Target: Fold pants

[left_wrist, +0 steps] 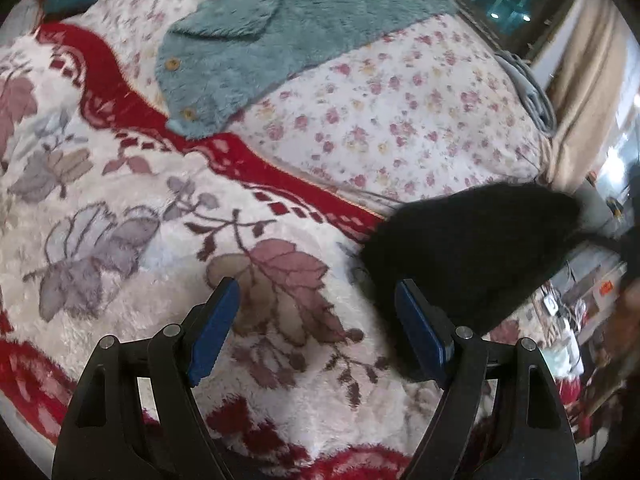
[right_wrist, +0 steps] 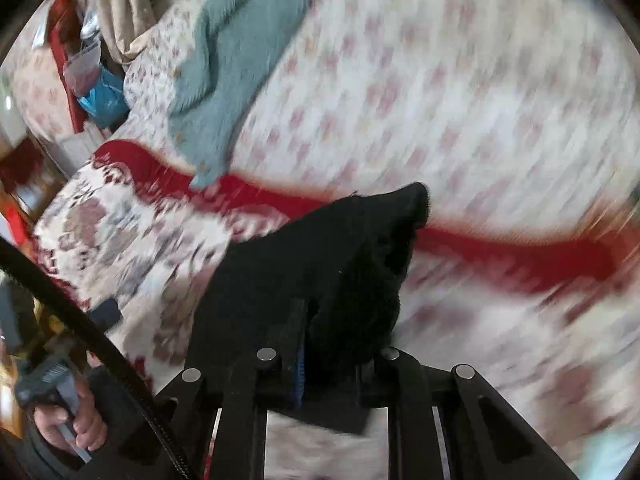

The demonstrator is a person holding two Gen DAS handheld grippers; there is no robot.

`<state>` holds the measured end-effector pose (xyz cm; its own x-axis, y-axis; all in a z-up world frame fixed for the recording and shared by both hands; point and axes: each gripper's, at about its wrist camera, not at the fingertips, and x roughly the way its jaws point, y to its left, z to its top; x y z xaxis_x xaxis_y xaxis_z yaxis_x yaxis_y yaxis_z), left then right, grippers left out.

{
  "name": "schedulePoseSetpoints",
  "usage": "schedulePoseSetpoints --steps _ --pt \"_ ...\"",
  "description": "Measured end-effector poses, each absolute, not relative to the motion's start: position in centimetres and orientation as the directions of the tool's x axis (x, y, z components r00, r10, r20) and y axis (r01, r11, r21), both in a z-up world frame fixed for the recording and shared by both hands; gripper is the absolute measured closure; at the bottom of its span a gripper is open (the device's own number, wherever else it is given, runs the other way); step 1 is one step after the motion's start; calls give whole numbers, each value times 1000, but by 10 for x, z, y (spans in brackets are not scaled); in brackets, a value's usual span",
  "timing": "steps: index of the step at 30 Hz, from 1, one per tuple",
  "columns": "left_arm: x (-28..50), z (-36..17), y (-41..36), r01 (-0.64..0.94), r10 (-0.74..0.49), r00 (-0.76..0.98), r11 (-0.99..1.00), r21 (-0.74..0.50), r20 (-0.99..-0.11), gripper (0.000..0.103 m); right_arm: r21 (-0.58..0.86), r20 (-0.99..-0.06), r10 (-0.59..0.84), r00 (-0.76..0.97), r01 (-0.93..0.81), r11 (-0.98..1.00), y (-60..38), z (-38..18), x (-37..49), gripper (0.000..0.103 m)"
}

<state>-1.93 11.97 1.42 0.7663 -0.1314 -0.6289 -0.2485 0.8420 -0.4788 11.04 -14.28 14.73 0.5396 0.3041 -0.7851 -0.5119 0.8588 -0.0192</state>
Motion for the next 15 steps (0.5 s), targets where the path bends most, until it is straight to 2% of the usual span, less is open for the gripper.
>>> schedulePoseSetpoints --steps 3,5,6,8,9,11,13,15 --pt "-19 10 124 -269 -140 759 823 -501 -636 23 -273 -690 158 706 -456 847 -161 262 105 88" --pt "-20 8 125 -277 -144 754 815 -508 -641 23 -464 -589 33 808 -371 805 -165 323 98 89" --pt "-21 8 126 -275 -148 754 813 -513 -640 23 -578 -495 -54 867 -282 766 -168 364 96 89" --pt "-22 9 127 -273 -151 757 811 -517 -636 23 -676 -347 -149 926 -137 724 -173 423 86 89" --pt "-22 9 127 -273 -151 758 810 -518 -635 23 -685 -317 -156 936 -112 720 -177 452 81 89" --pt "-22 8 129 -276 -153 758 806 -524 -634 23 -730 -308 -194 931 -100 676 -178 482 78 89" --pt "-23 8 130 -273 -161 759 801 -533 -631 23 -785 -262 -252 931 -53 617 -176 482 75 89" --pt "-24 9 132 -275 -159 762 799 -536 -628 23 -787 -267 -255 929 -58 615 -180 477 74 89"
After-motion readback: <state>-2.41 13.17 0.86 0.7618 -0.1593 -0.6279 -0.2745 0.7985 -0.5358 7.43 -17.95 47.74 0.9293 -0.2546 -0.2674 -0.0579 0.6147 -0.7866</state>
